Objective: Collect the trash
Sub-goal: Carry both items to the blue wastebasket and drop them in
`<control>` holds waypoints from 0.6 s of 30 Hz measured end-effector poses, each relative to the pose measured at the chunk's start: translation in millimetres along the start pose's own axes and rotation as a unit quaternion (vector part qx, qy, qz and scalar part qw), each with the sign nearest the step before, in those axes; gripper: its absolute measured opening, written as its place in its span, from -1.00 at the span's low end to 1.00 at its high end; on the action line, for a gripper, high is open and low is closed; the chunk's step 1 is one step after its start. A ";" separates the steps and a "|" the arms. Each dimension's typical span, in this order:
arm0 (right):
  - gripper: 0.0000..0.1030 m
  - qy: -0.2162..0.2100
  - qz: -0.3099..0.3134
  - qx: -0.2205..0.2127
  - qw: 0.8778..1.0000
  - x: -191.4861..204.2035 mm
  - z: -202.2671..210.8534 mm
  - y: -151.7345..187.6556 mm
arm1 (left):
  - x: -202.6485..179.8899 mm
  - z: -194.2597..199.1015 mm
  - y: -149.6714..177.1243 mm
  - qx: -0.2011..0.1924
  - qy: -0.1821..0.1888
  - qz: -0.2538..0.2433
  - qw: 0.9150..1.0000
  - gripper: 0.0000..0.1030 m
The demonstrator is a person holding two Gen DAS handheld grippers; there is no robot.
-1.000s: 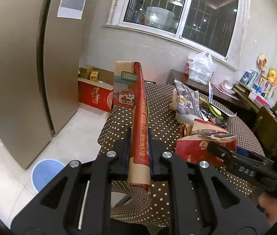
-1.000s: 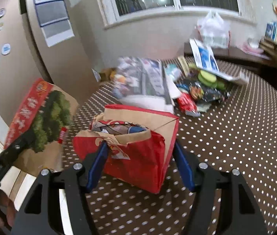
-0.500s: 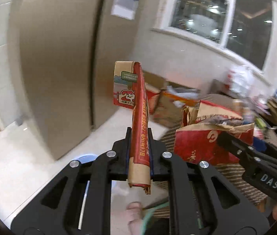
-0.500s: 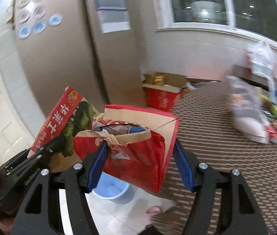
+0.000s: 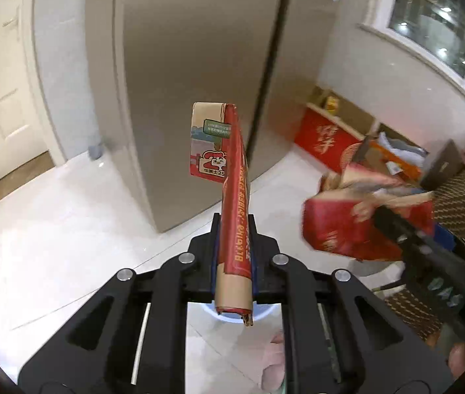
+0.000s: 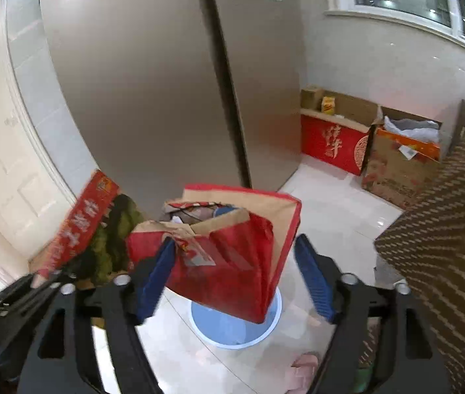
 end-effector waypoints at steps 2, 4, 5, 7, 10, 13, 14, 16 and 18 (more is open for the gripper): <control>0.51 0.010 -0.003 0.027 1.000 0.8 -22.0 0.2 | 6.2 -11.1 -1.4 0.008 -0.004 0.005 1.000 -0.73; 0.54 0.012 -0.005 0.030 0.999 4.0 -31.4 3.3 | 4.5 -18.8 0.0 0.017 -0.003 0.004 1.000 -0.73; 0.56 0.020 -0.003 0.030 0.999 2.6 -32.5 5.6 | 2.3 -22.1 1.0 0.021 -0.002 0.001 1.000 -0.73; 0.56 0.025 -0.002 0.029 0.999 1.3 -31.0 12.3 | 0.6 -27.3 3.0 0.027 0.003 0.000 1.000 -0.73; 0.58 0.039 -0.005 0.018 0.999 -6.4 -20.7 20.6 | 0.6 -36.9 5.5 0.038 0.015 -0.001 0.999 -0.73; 0.61 0.047 -0.012 0.002 0.999 -11.9 -10.5 23.6 | -8.1 -41.9 7.4 0.043 0.021 -0.010 0.999 -0.73; 0.62 0.049 -0.014 -0.003 0.999 -9.6 -4.7 26.4 | -11.4 -43.2 7.2 0.044 0.025 -0.011 0.999 -0.72; 0.62 0.050 -0.018 -0.010 0.999 -11.2 0.1 27.0 | -16.9 -46.5 7.3 0.048 0.033 -0.012 0.998 -0.72; 0.62 0.052 -0.023 -0.016 0.998 -14.6 3.8 27.6 | -21.9 -51.0 6.9 0.051 0.037 -0.013 0.998 -0.72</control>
Point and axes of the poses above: each gripper's, at about its wrist camera, not at the fingertips, and z roughly against the way its jaws point, x to its left, y to its underside, the point moved 5 cm from there along -z, roughly the way its jaws point, and after that the axes turned 9 degrees about x, right-handed, at the moved point
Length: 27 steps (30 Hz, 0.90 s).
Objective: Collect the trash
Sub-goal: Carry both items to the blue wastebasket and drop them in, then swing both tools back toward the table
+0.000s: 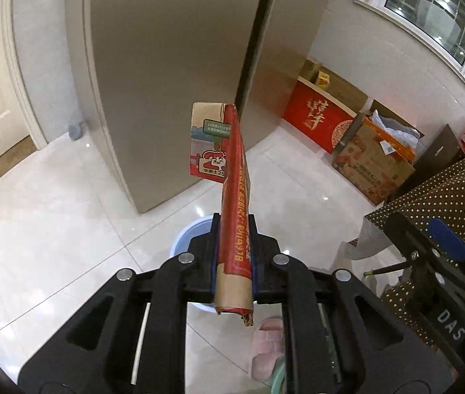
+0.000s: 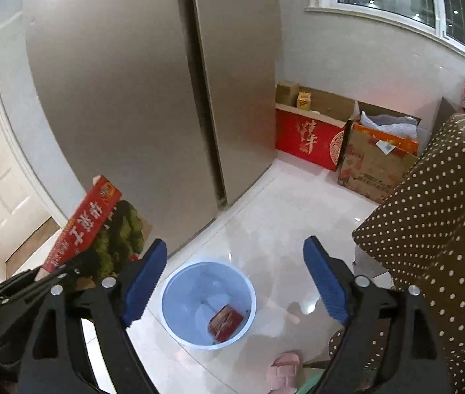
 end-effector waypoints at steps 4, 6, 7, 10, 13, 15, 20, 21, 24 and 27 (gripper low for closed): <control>0.62 0.004 -0.008 -0.004 1.000 -4.7 -0.5 -0.2 | -8.1 -5.8 -3.8 0.005 0.001 0.001 1.000 -0.72; 0.62 0.009 -0.010 -0.010 1.000 -8.9 -3.8 -3.8 | -11.6 -6.9 -8.9 0.004 0.004 0.001 1.000 -0.71; 0.62 0.010 -0.012 -0.013 1.000 -10.4 -3.9 -4.9 | -13.2 -7.9 -10.3 0.004 0.003 0.000 1.000 -0.70; 0.62 0.006 -0.028 -0.026 0.999 -16.1 0.7 -8.8 | -15.8 -12.4 -17.2 -0.003 -0.004 -0.001 1.000 -0.49; 0.62 0.008 -0.032 -0.030 0.999 -20.2 5.2 -10.0 | -11.0 -18.8 -22.0 -0.017 -0.045 0.011 0.999 0.70; 0.63 0.011 -0.032 -0.031 0.999 -23.2 7.4 -9.3 | -11.8 -23.1 -21.7 -0.013 -0.051 0.007 0.999 0.70; 0.63 0.018 -0.041 -0.031 0.999 -35.4 18.6 -6.4 | -20.2 -20.3 -12.7 0.000 -0.041 -0.001 0.999 0.70; 0.63 0.020 -0.042 -0.031 0.998 -37.4 20.3 -7.2 | -23.8 -14.8 -11.0 -0.004 -0.039 -0.007 0.999 0.70; 0.63 0.026 -0.040 -0.039 0.998 -41.6 33.2 -8.9 | -29.5 4.2 -6.7 -0.015 -0.031 -0.014 0.999 0.70; 0.63 0.032 -0.040 -0.049 0.997 -45.9 49.5 -9.6 | -35.7 26.9 -6.4 -0.031 -0.017 -0.019 0.999 0.70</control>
Point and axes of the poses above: each gripper's, at about its wrist camera, not at the fingertips, and z roughly against the way its jaws point, x to its left, y to its underside, the point moved 5 cm from there along -z, roughly the way its jaws point, and after that the axes turned 9 degrees about x, right-handed, at the moved point
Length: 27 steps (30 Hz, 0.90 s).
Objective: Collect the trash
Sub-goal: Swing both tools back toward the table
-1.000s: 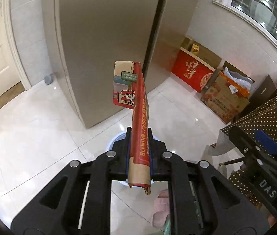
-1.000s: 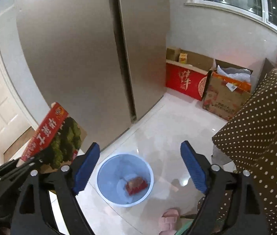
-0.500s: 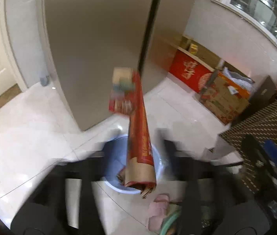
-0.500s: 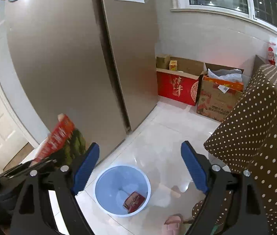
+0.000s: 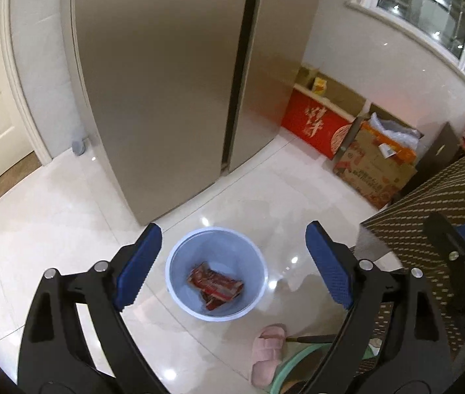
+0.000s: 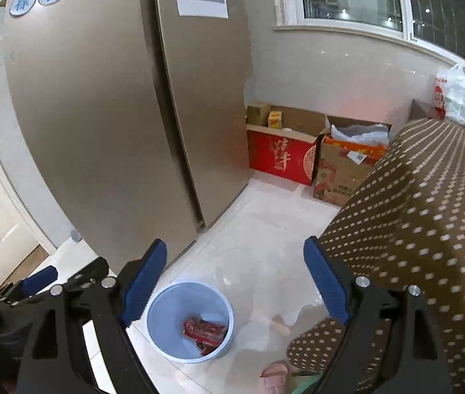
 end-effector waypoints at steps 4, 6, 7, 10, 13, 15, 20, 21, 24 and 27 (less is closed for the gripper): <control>0.63 0.014 0.001 -0.017 1.000 -10.5 30.2 -3.4 | -17.9 30.5 -3.7 -0.026 0.014 -0.016 0.999 0.70; 0.64 0.023 -0.001 -0.031 0.999 -18.7 50.6 -6.9 | -28.1 45.9 -5.3 -0.039 0.025 -0.022 0.999 0.70; 0.65 0.030 -0.001 -0.040 0.999 -24.8 63.8 -9.2 | -35.5 55.8 -5.8 -0.046 0.034 -0.026 0.998 0.70; 0.71 0.043 -0.006 -0.061 0.997 -43.4 96.9 -14.1 | -58.4 80.5 -5.5 -0.059 0.065 -0.039 0.995 0.70; 0.73 0.057 -0.018 -0.077 0.995 -68.4 129.3 -15.8 | -91.0 102.3 -1.7 -0.064 0.100 -0.060 0.991 0.70; 0.74 0.067 -0.030 -0.085 0.994 -87.0 144.8 -16.9 | -114.9 115.4 1.9 -0.068 0.119 -0.076 0.988 0.70; 0.75 0.102 -0.056 -0.104 0.988 -149.0 187.8 -13.4 | -178.5 133.5 15.7 -0.064 0.160 -0.113 0.979 0.70; 0.76 0.111 -0.062 -0.105 0.986 -161.3 193.1 -12.4 | -196.2 136.0 19.8 -0.061 0.170 -0.124 0.976 0.70; 0.77 0.143 -0.078 -0.109 0.981 -205.3 210.5 -4.0 | -242.6 136.7 30.5 -0.045 0.203 -0.153 0.966 0.70; 0.78 0.165 -0.100 -0.106 0.975 -242.9 219.3 5.5 | -286.8 130.4 39.3 -0.032 0.217 -0.176 0.960 0.70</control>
Point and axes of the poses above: each gripper's, at about its wrist camera, not at the fingertips, and z roughly against the way its jaws point, x to its left, y to its underside, the point moved 5 cm from there along -z, roughly the way its jaws point, and after that the axes turned 9 degrees about x, right-handed, at the moved point
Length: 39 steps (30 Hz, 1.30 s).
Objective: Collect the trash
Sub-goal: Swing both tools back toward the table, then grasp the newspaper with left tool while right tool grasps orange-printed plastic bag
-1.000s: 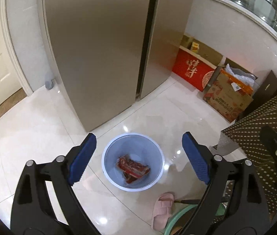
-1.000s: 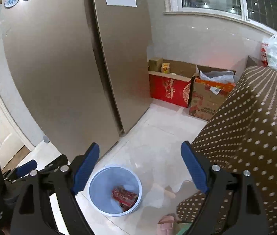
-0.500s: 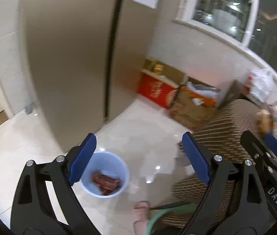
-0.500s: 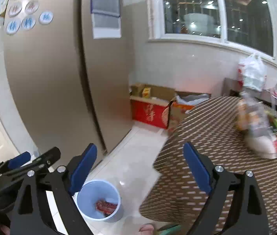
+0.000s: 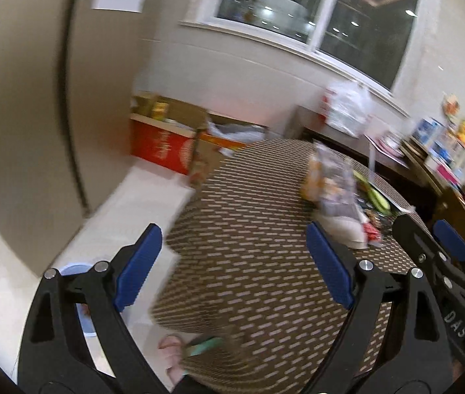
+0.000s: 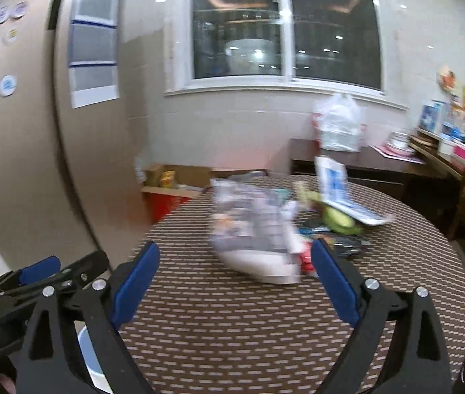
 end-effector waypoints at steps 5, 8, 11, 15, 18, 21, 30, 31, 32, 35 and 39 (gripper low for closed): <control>0.78 0.031 -0.029 0.014 0.999 -57.9 -9.1 3.8 | -53.0 -24.3 -4.8 0.013 0.015 -0.033 0.999 0.70; 0.78 0.045 -0.039 0.019 0.998 -79.4 -14.5 4.3 | -69.7 -43.8 -11.2 0.024 0.016 -0.043 0.999 0.70; 0.78 0.054 -0.042 0.027 0.997 -94.7 -23.9 5.5 | -81.2 -54.8 -17.9 0.019 0.010 -0.053 0.998 0.70; 0.78 0.057 -0.048 0.042 0.996 -105.8 -38.4 8.7 | -92.0 -70.4 -24.0 0.018 -0.004 -0.082 0.996 0.70; 0.78 0.055 -0.054 0.051 0.996 -111.7 -48.0 10.8 | -101.4 -83.7 -27.7 0.027 0.005 -0.087 0.996 0.70; 0.78 0.054 -0.055 0.058 0.995 -115.6 -55.0 12.1 | -106.7 -92.0 -33.3 0.025 0.022 -0.081 0.996 0.70; 0.78 0.049 -0.068 0.062 0.995 -123.2 -61.1 9.5 | -120.4 -102.1 -31.2 0.039 0.038 -0.100 0.994 -0.38; 0.78 0.048 -0.068 0.061 0.995 -122.8 -60.5 9.2 | -121.8 -97.8 -31.3 0.033 0.048 -0.101 0.993 -0.44; 0.78 0.046 -0.070 0.060 0.995 -121.9 -59.6 8.7 | -121.5 -91.1 -31.3 0.022 0.062 -0.098 0.993 -0.55; 0.78 0.042 -0.072 0.058 0.995 -119.8 -56.1 6.7 | -118.0 -74.5 -34.8 -0.003 0.085 -0.082 0.993 -0.77; 0.78 0.045 -0.064 0.054 0.995 -113.5 -51.7 4.5 | -105.1 -48.8 -40.6 -0.033 0.109 -0.056 0.992 -0.87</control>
Point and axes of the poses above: each gripper's, at about its wrist camera, not at the fingertips, and z roughly against the way its jaws point, x to its left, y to its underside, the point moved 5 cm from there along -z, roughly the way its jaws point, and after that the axes turned 9 degrees about x, right-handed, at the moved point
